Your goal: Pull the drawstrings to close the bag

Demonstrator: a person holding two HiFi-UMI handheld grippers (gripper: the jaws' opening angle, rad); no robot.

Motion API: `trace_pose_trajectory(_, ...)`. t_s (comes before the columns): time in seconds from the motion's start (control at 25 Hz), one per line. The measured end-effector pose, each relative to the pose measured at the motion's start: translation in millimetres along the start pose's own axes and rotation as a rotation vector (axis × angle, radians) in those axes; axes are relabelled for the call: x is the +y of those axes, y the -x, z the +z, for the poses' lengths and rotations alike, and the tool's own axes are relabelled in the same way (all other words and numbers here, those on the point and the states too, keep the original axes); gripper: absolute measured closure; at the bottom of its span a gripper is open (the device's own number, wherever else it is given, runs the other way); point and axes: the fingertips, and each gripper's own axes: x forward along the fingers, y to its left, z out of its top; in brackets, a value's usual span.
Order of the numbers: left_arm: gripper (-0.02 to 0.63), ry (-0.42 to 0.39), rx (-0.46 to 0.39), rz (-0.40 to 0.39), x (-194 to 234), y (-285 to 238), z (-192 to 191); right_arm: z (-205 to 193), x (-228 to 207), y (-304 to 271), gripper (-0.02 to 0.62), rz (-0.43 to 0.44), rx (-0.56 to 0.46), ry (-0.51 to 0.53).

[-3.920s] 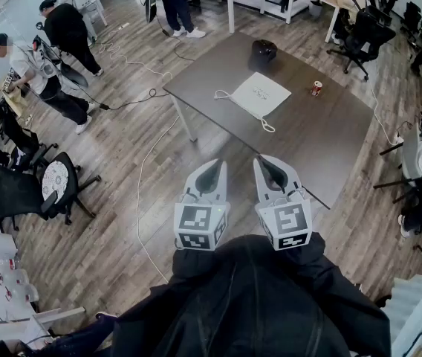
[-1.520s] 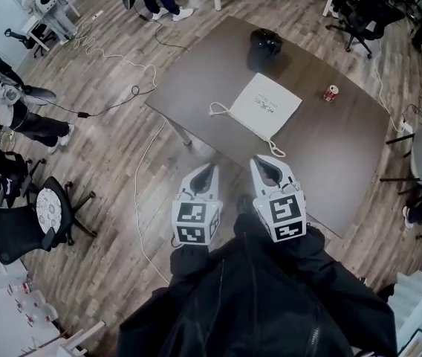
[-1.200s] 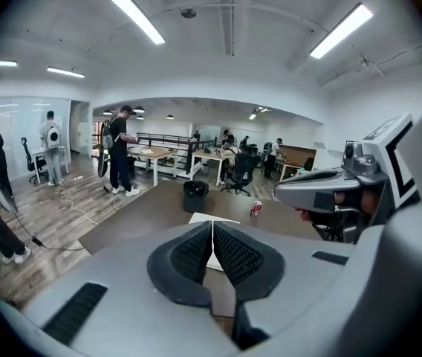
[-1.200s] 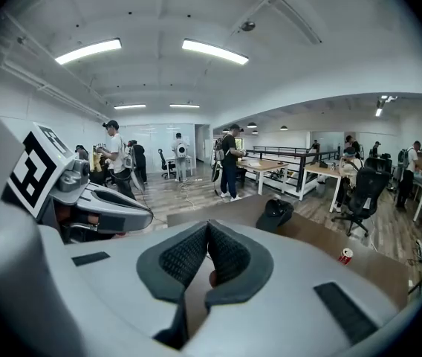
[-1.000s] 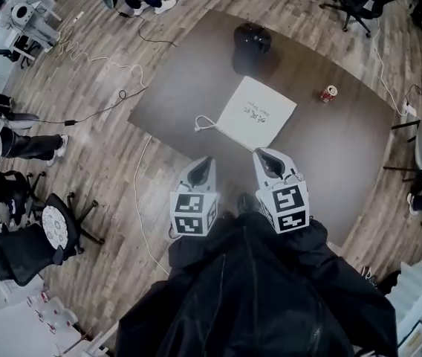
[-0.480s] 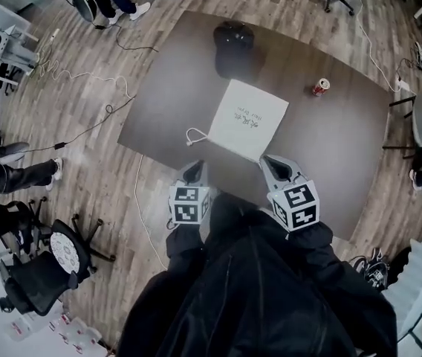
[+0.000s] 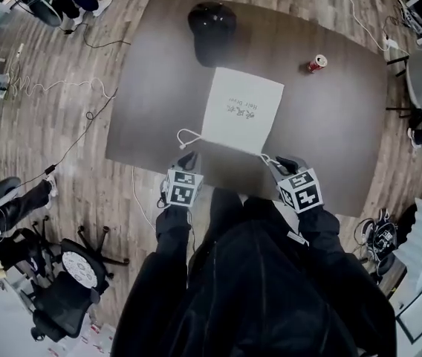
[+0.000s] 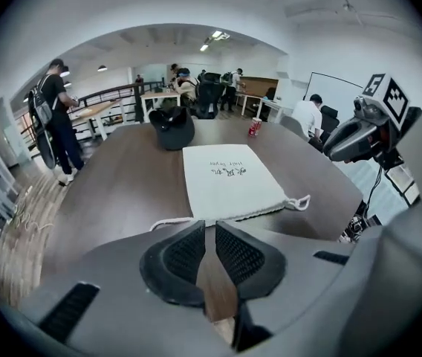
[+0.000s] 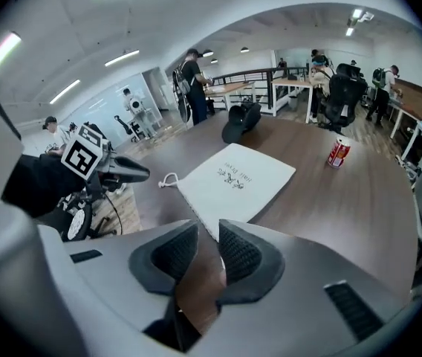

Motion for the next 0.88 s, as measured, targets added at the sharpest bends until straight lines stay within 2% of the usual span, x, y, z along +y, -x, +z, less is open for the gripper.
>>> trace_pose_trajectory(0.08, 0.567, -0.044, 0.018, -0.03, 11, -16, 0, -11, -3, -19, 0.488, -0.002, 0.051, 0.008)
trace_pose_trajectory(0.16, 0.49, -0.115, 0.051, -0.073, 15, -33, -2, -24, -4, -39, 0.474, -0.007, 0.105, 0.029)
trace_pose_trajectory(0.24, 0.457, -0.204, 0.097, -0.109, 19, -47, -6, -38, -3, -56, 0.454, -0.013, 0.16, 0.064)
trace_pose_trajectory(0.44, 0.424, -0.412, 0.172, -0.137, 40, -79, -9, -57, -19, -88, 0.408, -0.054, 0.244, 0.122)
trace_pose_trajectory(0.56, 0.413, -0.527, 0.213, -0.173, 44, -93, -13, -68, -25, -100, 0.388, -0.042, 0.285, 0.134)
trace_pose_trajectory(0.88, 0.396, -0.666, 0.28, -0.277, 44, -120, -20, -84, -32, -124, 0.374, -0.022, 0.362, 0.173)
